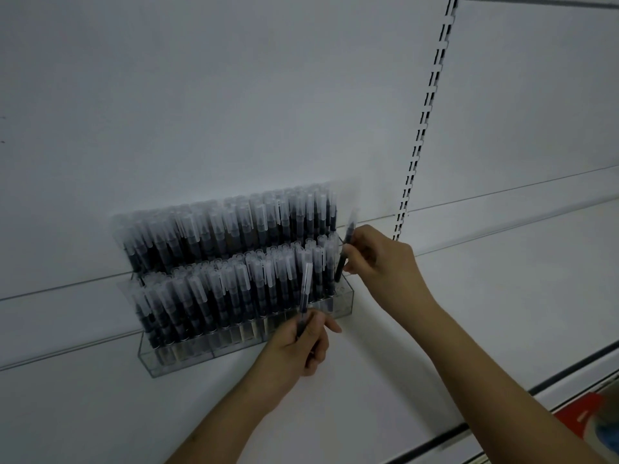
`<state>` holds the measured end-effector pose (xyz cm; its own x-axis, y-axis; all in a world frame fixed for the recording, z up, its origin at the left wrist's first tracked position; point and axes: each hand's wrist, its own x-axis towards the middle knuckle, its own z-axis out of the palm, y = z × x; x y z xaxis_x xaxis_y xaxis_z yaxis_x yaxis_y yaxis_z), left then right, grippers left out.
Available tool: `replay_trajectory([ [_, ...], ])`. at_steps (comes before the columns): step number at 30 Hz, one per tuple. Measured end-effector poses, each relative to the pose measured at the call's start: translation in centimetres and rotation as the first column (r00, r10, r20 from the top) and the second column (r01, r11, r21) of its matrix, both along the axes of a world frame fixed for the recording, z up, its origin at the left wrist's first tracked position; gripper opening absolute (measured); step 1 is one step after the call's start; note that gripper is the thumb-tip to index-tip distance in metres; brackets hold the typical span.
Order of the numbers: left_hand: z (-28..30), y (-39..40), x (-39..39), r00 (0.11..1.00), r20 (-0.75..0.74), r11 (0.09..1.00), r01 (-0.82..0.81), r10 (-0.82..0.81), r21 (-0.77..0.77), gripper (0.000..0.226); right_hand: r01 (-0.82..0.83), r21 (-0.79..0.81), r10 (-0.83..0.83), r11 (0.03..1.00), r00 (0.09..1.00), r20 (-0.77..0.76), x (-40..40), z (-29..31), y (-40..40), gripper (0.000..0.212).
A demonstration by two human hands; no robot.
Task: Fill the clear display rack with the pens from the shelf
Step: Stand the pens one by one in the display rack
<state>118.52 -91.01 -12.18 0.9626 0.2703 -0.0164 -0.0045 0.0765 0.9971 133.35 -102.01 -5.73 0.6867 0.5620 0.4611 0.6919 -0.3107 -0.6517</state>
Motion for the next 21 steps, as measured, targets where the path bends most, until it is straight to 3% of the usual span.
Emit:
replay_trajectory([
  [4, 0.0, 0.0, 0.0, 1.0, -0.004, 1.0, -0.009, 0.009, 0.01, 0.036, -0.009, -0.077, 0.015, 0.997, 0.997, 0.076, 0.4, -0.2, 0.4, 0.01],
  [8, 0.0, 0.0, 0.1, 1.0, -0.007, 1.0, -0.006, 0.006, 0.011, 0.036, -0.019, -0.264, 0.049, 0.964, 0.993, 0.109, 0.7, -1.4, 0.7, 0.011],
  [14, -0.1, 0.0, 0.1, 1.0, -0.017, 1.0, -0.006, 0.006, 0.01, 0.035, 0.032, -0.328, 0.016, 0.944, 0.99, 0.14, 0.8, -2.8, 0.5, 0.017],
  [16, -0.1, 0.1, 0.2, 1.0, -0.018, 1.0, -0.005, 0.005, 0.003, 0.034, 0.093, -0.277, -0.053, 0.956, 0.988, 0.147, 0.4, -2.9, -0.2, 0.017],
  [18, -0.2, 0.1, 0.2, 1.0, -0.019, 1.0, -0.012, 0.012, -0.004, 0.034, 0.144, -0.128, -0.124, 0.981, 0.981, 0.15, -0.8, -2.4, -1.2, 0.018],
  [21, -0.1, 0.0, 0.3, 1.0, -0.013, 1.0, -0.002, 0.002, -0.003, 0.031, -0.001, 0.004, 0.001, 1.0, 1.0, 0.011, -4.2, -0.8, -1.8, 0.021],
])
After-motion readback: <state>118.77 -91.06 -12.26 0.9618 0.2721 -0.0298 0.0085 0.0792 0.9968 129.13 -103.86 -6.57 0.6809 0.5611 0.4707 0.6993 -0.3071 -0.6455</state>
